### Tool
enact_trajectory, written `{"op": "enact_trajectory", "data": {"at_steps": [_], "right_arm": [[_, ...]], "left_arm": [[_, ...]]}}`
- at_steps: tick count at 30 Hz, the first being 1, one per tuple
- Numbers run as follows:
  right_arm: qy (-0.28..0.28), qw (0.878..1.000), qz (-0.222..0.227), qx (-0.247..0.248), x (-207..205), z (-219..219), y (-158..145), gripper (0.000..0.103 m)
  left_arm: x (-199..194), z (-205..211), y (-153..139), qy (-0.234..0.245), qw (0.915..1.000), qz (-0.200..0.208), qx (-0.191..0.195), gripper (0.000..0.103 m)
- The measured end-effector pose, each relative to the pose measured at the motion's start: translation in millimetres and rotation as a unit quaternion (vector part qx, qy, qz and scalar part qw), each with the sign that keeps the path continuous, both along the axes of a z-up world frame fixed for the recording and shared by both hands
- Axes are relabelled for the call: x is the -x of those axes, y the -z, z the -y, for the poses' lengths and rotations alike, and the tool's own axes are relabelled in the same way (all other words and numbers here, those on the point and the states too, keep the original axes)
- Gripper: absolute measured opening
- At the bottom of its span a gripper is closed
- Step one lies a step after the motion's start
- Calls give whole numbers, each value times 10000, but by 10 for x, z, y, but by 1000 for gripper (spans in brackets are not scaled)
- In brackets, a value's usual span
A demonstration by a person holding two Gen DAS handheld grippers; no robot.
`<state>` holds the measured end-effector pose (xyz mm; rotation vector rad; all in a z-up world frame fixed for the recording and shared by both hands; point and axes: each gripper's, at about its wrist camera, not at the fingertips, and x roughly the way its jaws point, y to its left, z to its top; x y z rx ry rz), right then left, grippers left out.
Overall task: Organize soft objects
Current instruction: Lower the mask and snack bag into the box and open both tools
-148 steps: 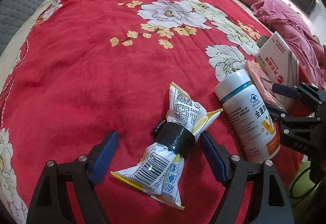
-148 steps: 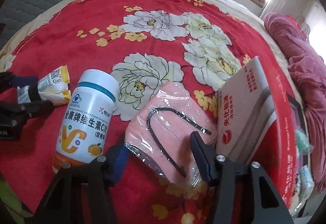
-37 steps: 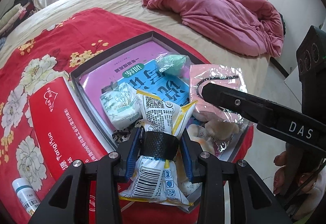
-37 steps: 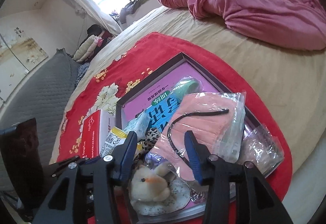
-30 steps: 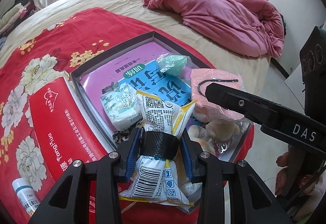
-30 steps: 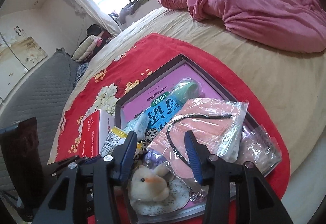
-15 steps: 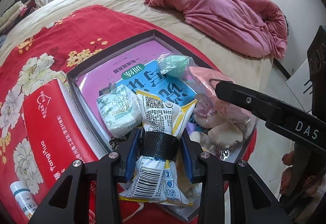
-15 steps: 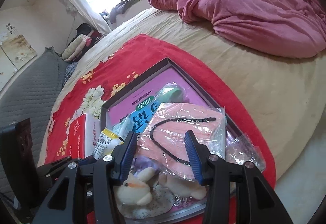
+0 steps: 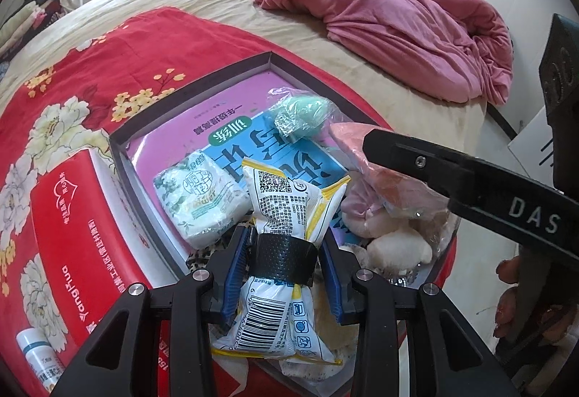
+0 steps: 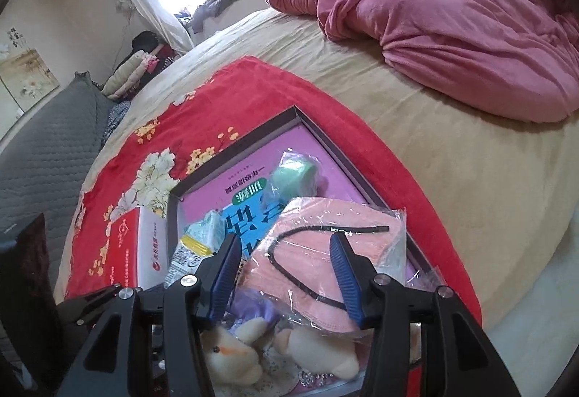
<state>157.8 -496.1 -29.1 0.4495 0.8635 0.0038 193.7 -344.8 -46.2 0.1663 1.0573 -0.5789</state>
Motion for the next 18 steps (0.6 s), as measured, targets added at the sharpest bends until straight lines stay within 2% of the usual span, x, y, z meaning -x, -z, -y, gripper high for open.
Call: {"op": "enact_trajectory", "data": {"at_steps": [5, 7, 18], "right_arm": [[-13, 10000, 34, 55, 11, 7, -39, 52], [-18, 10000, 32, 77, 10, 11, -56, 57], [34, 9997, 140, 171, 91, 33, -164, 58]], "left_arm": [[-20, 39, 13, 16, 10000, -26, -23, 40], [-21, 48, 14, 28, 10000, -37, -27, 40], [-52, 80, 33, 21, 9999, -91, -78, 41]]}}
